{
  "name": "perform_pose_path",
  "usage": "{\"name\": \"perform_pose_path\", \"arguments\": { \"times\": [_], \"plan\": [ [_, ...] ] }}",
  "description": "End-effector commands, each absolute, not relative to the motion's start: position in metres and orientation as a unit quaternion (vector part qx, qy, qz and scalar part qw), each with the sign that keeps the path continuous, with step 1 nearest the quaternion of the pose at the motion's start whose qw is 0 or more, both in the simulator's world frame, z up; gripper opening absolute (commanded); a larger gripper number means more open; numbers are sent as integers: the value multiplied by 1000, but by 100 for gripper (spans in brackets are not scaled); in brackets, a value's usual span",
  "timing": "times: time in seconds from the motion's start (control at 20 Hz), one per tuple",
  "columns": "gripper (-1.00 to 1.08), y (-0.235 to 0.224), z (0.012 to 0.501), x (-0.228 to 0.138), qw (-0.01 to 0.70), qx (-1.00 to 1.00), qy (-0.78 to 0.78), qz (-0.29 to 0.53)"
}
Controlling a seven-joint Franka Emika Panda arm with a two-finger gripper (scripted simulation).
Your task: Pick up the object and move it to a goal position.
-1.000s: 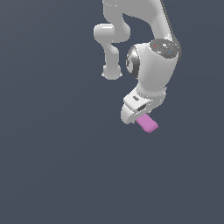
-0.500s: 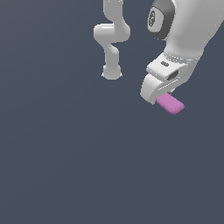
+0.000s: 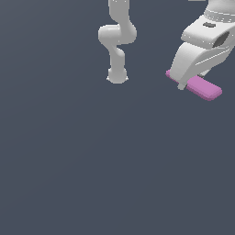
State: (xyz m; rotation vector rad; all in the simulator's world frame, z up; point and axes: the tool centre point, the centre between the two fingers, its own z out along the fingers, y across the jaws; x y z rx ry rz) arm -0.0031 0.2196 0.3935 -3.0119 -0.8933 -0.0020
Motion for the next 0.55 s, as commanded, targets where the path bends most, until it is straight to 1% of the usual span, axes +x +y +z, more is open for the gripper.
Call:
{"name": "perform_pose_path", "arguments": {
  "times": [0.0,0.5],
  "plan": [
    [-100,225,405,-3,0,-959,-284,0],
    [-100,234,422,-3,0,-959,-284,0]
  ]
}}
